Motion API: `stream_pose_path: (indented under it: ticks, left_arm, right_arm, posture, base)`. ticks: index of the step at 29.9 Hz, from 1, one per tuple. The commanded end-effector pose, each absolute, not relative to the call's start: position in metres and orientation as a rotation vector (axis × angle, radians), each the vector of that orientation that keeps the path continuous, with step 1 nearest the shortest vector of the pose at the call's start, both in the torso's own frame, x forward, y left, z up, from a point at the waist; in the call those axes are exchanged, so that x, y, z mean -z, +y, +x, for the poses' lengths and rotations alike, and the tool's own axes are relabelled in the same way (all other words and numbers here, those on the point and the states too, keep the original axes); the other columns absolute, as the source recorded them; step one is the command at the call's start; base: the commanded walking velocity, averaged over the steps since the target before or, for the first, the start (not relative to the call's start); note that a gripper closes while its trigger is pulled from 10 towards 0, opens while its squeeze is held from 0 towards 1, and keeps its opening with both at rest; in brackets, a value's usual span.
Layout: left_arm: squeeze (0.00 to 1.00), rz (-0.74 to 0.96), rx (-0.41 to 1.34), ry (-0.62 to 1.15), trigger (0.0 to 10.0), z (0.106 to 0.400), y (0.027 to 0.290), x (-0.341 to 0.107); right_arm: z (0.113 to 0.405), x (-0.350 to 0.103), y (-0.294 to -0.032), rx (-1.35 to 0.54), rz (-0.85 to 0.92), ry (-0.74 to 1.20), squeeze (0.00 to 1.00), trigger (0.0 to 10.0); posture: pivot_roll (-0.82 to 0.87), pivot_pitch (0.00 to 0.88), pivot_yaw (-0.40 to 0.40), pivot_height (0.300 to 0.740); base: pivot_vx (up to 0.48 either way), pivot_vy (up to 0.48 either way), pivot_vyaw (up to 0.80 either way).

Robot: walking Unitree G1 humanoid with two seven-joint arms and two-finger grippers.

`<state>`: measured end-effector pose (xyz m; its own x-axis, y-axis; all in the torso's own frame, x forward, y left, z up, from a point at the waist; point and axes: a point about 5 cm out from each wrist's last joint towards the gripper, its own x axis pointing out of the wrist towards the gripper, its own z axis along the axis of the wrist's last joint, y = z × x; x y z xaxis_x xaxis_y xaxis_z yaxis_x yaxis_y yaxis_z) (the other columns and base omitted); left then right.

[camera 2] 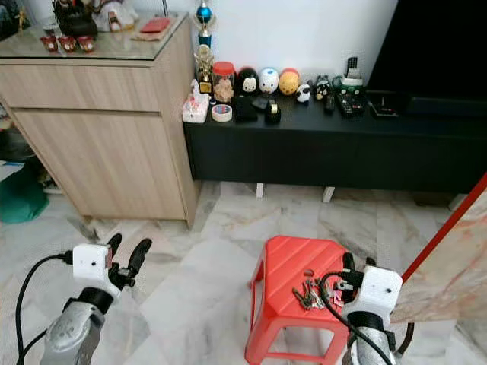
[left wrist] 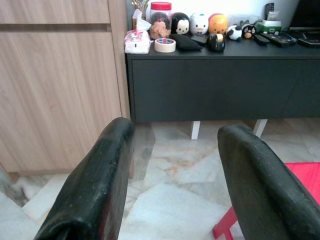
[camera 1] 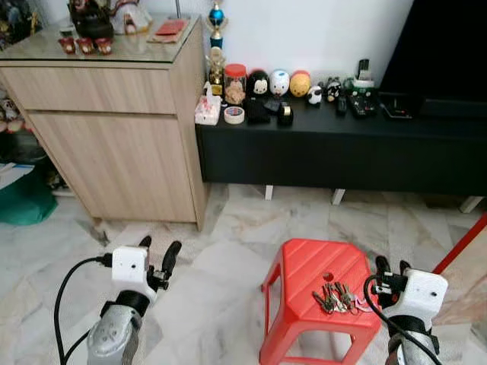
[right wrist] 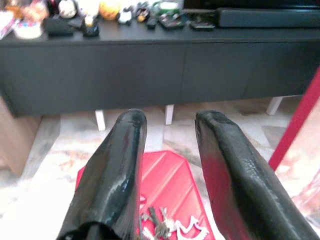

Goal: Hang keys on a hook

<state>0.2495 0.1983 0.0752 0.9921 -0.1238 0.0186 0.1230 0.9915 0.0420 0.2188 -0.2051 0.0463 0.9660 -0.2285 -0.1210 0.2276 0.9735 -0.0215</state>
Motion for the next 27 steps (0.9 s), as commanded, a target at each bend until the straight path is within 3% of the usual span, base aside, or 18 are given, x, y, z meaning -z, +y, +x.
stream_pose_path:
  ticks: [1,18,27]
  left_arm:
    - [0.00,0.064,0.140,0.033,10.0,0.251,0.195,-0.068]
    - [0.00,0.043,0.137,0.050,10.0,0.253,0.188,-0.064]
    - [0.00,0.037,0.120,0.059,10.0,0.252,0.189,-0.063]
  right_arm:
    - [0.223,-0.048,-0.200,0.219,-0.017,0.143,0.00,10.0]
    - [0.232,-0.043,-0.197,0.231,0.021,0.182,0.00,10.0]
    - [0.235,-0.041,-0.197,0.235,0.023,0.193,0.00,10.0]
  posture:
    - [0.02,0.000,-0.025,0.729]
    - [0.02,0.000,-0.037,0.621]
    - [0.02,0.000,-0.042,0.621]
  base:
    - [0.000,0.000,0.00]
    - [0.000,0.000,0.00]
    - [0.000,0.000,0.00]
